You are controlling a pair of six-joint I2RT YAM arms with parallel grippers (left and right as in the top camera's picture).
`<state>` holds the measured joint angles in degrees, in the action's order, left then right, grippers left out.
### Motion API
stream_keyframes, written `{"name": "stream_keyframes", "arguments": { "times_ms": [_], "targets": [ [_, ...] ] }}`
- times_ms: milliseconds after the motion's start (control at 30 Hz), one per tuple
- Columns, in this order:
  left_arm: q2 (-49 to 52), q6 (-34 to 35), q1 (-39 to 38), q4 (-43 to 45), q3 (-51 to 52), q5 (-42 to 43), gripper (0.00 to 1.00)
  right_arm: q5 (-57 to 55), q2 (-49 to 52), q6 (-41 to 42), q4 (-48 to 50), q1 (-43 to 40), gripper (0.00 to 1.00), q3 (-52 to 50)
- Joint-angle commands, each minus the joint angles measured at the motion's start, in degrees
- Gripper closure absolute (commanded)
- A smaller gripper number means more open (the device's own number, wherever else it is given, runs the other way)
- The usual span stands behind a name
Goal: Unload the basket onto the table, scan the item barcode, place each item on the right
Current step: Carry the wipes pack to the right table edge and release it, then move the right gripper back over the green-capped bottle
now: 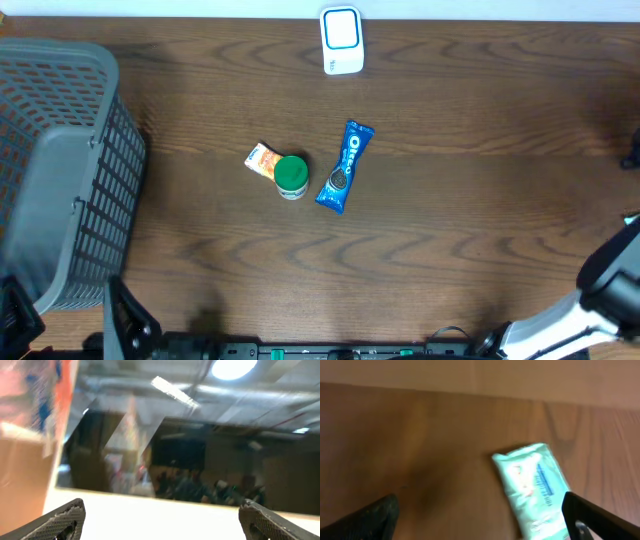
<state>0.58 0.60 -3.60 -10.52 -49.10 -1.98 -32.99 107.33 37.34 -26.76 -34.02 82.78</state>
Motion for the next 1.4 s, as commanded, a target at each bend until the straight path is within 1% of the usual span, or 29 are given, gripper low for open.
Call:
{"name": "stream_keyframes", "arguments": {
  "times_ms": [0, 33, 100, 233, 367, 500, 633, 667, 733, 900, 1000, 1033, 1133, 1233, 1300, 1367],
  "targets": [
    [0.70, -1.86, -0.22, -4.94, 0.28, -10.36, 0.02, 11.56, -10.62, -7.87, -0.98, 5.27, 0.01, 2.40],
    [0.79, -1.88, -0.22, -6.14, 0.85, -12.04, 0.02, 16.55, -14.01, -7.85, -1.92, 7.72, 0.01, 2.40],
    [0.79, -1.84, -0.24, -6.14, 2.32, -12.02, 0.02, 22.05, -18.08, -7.82, -3.58, 11.45, 0.01, 2.40],
    [0.79, -1.84, -0.24, -5.66, 6.32, -12.04, 0.02, 28.37, -24.06, -7.61, -7.93, 21.27, 0.01, 2.40],
    [0.79, -1.84, -0.24, -5.55, 12.09, -12.07, 0.02, 37.66, -26.34, -7.63, -15.37, 32.06, 0.01, 2.38],
    [0.79, -1.84, -0.22, -4.92, 18.82, -12.09, 0.02, 43.71, -25.59, -7.45, -19.69, 41.18, 0.01, 2.14],
    [0.79, -1.84, -0.22, -4.31, 24.57, -12.07, 0.02, 42.80, -23.63, -7.61, -21.57, 49.22, 0.01, 2.14],
    [0.79, -1.84, -0.22, -4.31, 26.03, -12.07, 0.02, 40.94, -22.88, -7.04, -22.36, 52.81, 0.01, 2.14],
    [0.79, -1.84, -0.22, -4.33, 27.41, -12.07, 0.02, 38.97, -22.10, -3.85, -23.28, 56.81, 0.01, 2.19],
    [0.79, -1.84, -0.22, -5.25, 29.18, -12.07, 0.02, 39.04, -18.78, 6.99, -24.55, 63.01, 0.01, 2.19],
    [0.79, -1.84, -0.22, -7.39, 29.57, -12.07, 0.02, 39.74, -15.58, 17.81, -26.05, 65.59, 0.01, 2.23],
    [0.79, -1.84, -0.22, -9.09, 29.70, -12.07, 0.02, 41.51, -14.08, 20.87, -26.01, 66.45, 0.01, 2.25],
    [0.79, -1.81, -0.24, -11.78, 29.88, -12.02, 0.02, 44.11, -12.81, 20.87, -25.77, 67.14, 0.01, 2.25],
    [0.79, -1.84, -0.24, -13.94, 29.88, -12.02, 0.02, 43.15, -12.76, 19.02, -26.67, 67.82, 0.01, 2.23],
    [0.79, -1.81, -0.24, -14.80, 29.88, -12.00, 0.02, 42.34, -12.74, 21.11, -25.92, 67.87, 0.01, 2.23],
    [0.79, -1.81, -0.24, -14.78, 29.92, -12.02, 0.02, 45.22, -12.70, 23.71, -24.44, 67.54, 0.01, 2.23]
  ]
}}
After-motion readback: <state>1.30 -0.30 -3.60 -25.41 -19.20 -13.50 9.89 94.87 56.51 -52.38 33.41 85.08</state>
